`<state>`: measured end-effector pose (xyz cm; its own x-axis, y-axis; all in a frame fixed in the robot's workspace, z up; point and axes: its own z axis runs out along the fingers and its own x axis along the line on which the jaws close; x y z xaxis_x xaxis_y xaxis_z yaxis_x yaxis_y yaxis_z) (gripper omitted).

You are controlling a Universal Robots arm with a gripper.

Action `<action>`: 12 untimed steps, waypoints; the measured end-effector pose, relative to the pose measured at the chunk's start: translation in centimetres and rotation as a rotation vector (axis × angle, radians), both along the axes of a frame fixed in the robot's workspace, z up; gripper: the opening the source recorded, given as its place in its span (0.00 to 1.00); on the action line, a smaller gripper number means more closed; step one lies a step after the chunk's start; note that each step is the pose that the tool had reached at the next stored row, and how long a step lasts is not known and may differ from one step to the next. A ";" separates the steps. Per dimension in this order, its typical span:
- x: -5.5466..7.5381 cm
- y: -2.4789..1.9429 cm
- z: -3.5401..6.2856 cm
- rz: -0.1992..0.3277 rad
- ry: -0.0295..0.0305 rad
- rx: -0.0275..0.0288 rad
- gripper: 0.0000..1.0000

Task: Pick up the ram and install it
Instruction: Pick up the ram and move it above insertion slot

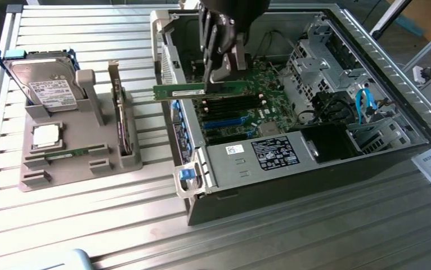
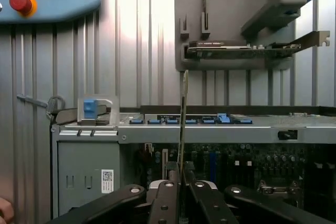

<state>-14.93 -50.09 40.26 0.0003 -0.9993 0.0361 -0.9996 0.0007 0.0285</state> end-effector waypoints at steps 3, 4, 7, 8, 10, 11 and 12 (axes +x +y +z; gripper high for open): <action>2.0 -0.01 -0.01 0.000 0.0005 0.0000 0.14; 2.4 -0.01 -0.01 0.000 0.0007 0.0001 0.14; 3.5 -0.01 -0.01 0.000 0.0017 0.0008 0.14; 4.4 -0.01 -0.01 0.000 0.0023 0.0008 0.14; 5.4 -0.01 -0.01 0.000 0.0027 0.0008 0.14; 5.7 -0.01 -0.01 0.000 0.0028 0.0008 0.14; 6.0 -0.01 -0.01 -0.001 0.0030 0.0008 0.14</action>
